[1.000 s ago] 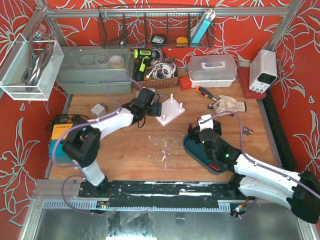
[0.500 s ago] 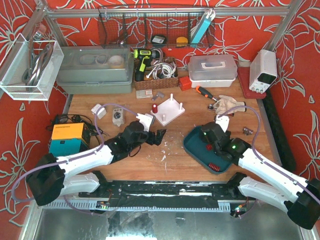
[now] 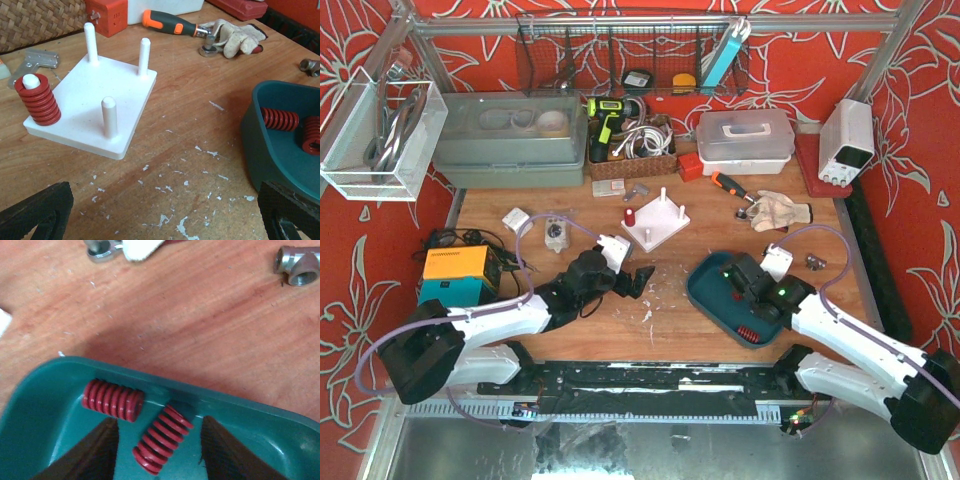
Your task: Install the large spring
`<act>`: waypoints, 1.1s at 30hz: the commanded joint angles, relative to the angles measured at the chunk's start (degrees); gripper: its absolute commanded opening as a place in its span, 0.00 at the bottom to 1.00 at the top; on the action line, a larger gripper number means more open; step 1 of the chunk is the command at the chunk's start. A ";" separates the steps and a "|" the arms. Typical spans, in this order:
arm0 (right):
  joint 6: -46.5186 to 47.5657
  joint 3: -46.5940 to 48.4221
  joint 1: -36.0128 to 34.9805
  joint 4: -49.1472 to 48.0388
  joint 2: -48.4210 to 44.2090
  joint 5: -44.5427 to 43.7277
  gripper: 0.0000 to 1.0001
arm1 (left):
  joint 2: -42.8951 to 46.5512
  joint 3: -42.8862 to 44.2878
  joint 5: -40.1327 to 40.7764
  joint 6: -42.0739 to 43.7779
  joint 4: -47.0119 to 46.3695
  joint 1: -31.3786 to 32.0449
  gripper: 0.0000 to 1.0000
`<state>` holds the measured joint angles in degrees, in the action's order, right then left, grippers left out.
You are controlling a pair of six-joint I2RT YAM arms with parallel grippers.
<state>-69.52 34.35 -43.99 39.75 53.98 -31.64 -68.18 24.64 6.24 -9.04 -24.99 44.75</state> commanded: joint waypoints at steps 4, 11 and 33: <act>-6.06 -1.34 0.40 -3.27 4.77 0.39 0.40 | 1.58 0.76 -0.50 0.94 -1.77 0.51 1.00; -8.74 -2.37 0.39 -5.64 9.41 2.54 0.42 | 3.84 -0.38 0.64 0.88 -2.04 0.59 1.00; -11.79 -6.13 0.39 -11.84 17.50 6.62 0.44 | 1.03 1.25 2.26 0.77 -0.45 0.60 1.00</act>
<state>-80.23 29.36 -43.86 27.79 70.65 -24.69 -66.83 24.62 7.42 -8.80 -25.32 45.01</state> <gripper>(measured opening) 0.424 0.998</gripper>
